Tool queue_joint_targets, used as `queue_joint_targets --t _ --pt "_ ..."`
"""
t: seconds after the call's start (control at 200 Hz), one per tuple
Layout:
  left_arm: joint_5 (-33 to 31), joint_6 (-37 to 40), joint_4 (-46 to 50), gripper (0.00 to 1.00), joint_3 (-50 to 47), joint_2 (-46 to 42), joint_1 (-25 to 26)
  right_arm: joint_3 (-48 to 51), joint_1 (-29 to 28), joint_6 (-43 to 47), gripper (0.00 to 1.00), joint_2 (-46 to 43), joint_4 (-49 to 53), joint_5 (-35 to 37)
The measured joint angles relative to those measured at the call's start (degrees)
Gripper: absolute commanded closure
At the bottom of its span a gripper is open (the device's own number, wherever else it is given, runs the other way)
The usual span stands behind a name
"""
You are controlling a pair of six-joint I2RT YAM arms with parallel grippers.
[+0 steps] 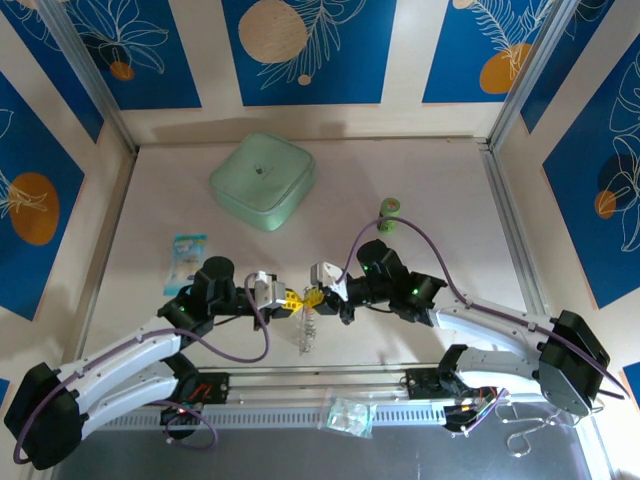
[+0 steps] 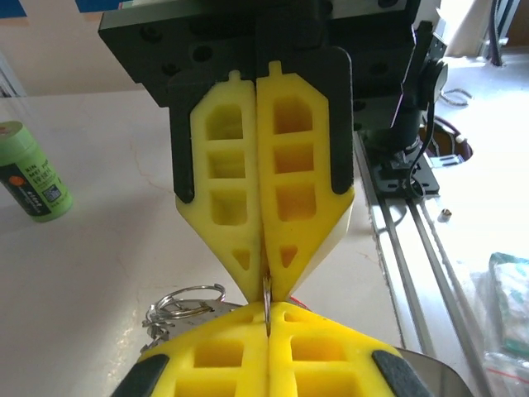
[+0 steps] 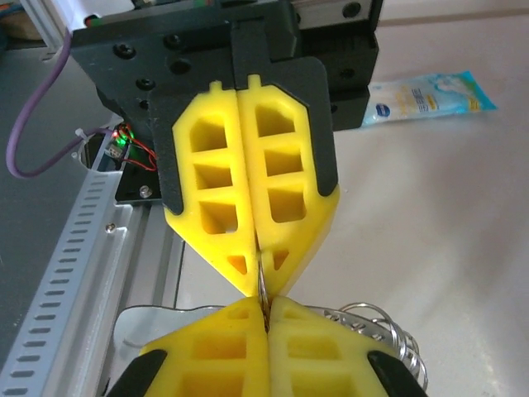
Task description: Put the keys on the keyring
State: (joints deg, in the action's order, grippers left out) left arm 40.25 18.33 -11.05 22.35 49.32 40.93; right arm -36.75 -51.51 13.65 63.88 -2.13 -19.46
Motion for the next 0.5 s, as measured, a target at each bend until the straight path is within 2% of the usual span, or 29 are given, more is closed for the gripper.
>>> queue_joint_targets --t 0.16,0.285,0.5 --pt "-2.9 3.0 5.1 0.83 1.3 -0.2 0.1 -1.4 -0.1 2.5 1.0 0.2 3.9 1.3" --pt "-3.9 5.0 8.7 0.86 2.9 -0.1 0.1 -2.6 -0.1 4.3 1.0 0.6 6.2 1.9" --pt "-4.3 7.1 11.8 0.86 4.4 1.1 0.1 -10.3 -0.7 9.7 1.0 5.0 15.7 3.0"
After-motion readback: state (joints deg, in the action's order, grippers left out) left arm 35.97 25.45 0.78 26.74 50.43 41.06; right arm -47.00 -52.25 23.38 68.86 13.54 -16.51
